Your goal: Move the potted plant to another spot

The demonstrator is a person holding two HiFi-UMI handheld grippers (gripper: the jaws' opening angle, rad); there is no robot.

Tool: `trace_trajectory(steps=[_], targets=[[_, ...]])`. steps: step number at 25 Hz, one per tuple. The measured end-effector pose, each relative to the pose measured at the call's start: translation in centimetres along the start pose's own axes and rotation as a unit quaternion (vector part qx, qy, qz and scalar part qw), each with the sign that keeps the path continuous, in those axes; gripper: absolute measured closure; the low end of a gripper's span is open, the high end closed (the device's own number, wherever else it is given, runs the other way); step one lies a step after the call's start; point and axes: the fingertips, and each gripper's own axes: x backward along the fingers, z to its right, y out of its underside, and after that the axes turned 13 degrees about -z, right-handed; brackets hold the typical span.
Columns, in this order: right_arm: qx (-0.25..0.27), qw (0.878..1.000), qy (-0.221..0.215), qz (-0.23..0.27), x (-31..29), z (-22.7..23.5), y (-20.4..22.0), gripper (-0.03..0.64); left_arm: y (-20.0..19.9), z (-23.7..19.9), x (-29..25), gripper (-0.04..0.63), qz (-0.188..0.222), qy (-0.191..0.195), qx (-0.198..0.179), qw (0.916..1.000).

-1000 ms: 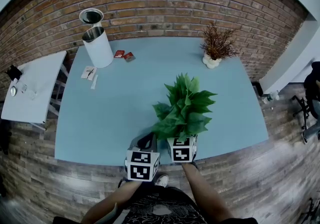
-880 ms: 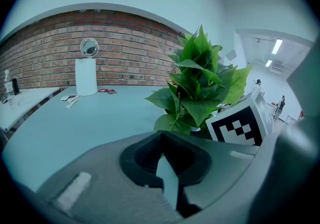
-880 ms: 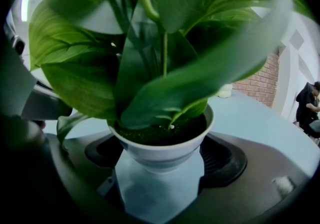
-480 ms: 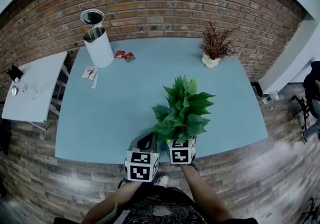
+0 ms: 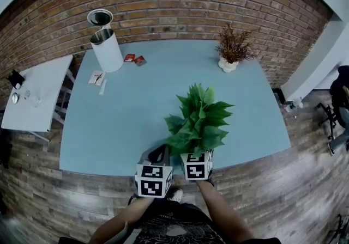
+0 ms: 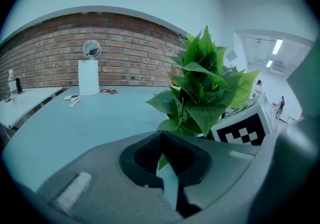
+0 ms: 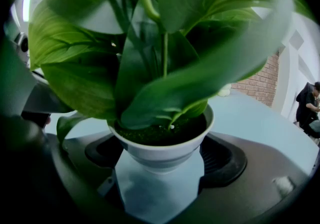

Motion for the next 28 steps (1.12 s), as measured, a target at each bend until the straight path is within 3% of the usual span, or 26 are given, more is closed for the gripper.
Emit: trace_trajectory(steps=[23, 28], targets=[[-0.023, 1.000, 0.010, 0.002, 3.5, -1.8, 1.4, 0.140, 1.0, 0.1, 3.2, 0.595, -0.005, 0.024, -0.025, 0.9994], [-0.026, 1.000, 0.010, 0.009, 5.1, -2.3, 2.0, 0.170, 1.6, 0.8, 4.0, 0.595, -0.002, 0.028, -0.032, 0.9991]])
